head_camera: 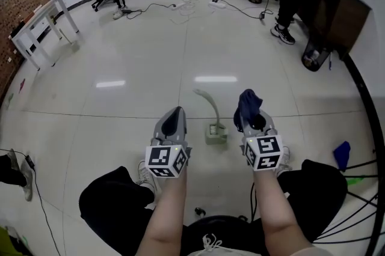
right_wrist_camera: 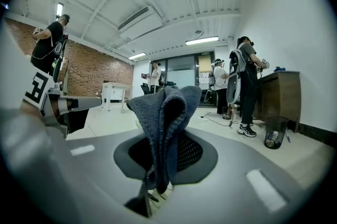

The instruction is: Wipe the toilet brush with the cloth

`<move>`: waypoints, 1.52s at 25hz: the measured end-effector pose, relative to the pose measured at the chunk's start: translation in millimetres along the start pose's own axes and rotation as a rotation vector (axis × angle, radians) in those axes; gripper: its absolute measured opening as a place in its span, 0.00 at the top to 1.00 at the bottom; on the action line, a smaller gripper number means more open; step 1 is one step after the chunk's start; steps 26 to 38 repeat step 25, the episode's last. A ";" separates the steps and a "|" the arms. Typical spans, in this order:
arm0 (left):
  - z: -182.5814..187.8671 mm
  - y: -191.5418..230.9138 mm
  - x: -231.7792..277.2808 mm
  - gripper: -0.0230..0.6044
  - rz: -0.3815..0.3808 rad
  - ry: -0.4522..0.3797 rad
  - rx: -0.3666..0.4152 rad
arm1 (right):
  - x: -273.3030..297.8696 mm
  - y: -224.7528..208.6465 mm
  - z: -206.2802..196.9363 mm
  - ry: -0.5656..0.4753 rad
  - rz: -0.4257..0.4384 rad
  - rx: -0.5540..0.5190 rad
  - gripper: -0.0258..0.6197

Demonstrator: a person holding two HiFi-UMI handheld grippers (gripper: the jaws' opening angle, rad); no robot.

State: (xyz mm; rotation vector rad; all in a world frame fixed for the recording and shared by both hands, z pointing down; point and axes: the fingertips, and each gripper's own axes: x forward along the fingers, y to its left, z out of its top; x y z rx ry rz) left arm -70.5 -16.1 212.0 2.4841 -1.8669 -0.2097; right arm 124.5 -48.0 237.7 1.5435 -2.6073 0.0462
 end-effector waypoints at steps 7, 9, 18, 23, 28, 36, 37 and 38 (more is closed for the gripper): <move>-0.8 -3.7 -5.7 0.95 -0.006 0.017 0.001 | -1.5 5.1 5.7 -0.010 -0.004 0.020 0.87; -1.3 -4.5 -5.2 0.95 -0.013 0.020 0.000 | -0.9 3.4 5.7 -0.010 -0.007 0.023 0.87; -6.5 -3.8 -10.1 0.95 -0.045 0.056 0.018 | 0.8 5.5 -4.3 0.008 -0.009 0.023 0.87; -13.7 -4.2 -9.6 0.95 -0.061 0.067 0.013 | 3.7 9.5 -12.8 0.015 -0.004 0.029 0.87; -17.4 -5.7 -10.4 0.95 -0.070 0.072 0.006 | 3.7 11.0 -16.2 0.019 -0.005 0.031 0.87; -17.4 -5.7 -10.4 0.95 -0.070 0.072 0.006 | 3.7 11.0 -16.2 0.019 -0.005 0.031 0.87; -17.4 -5.7 -10.4 0.95 -0.070 0.072 0.006 | 3.7 11.0 -16.2 0.019 -0.005 0.031 0.87; -17.4 -5.7 -10.4 0.95 -0.070 0.072 0.006 | 3.7 11.0 -16.2 0.019 -0.005 0.031 0.87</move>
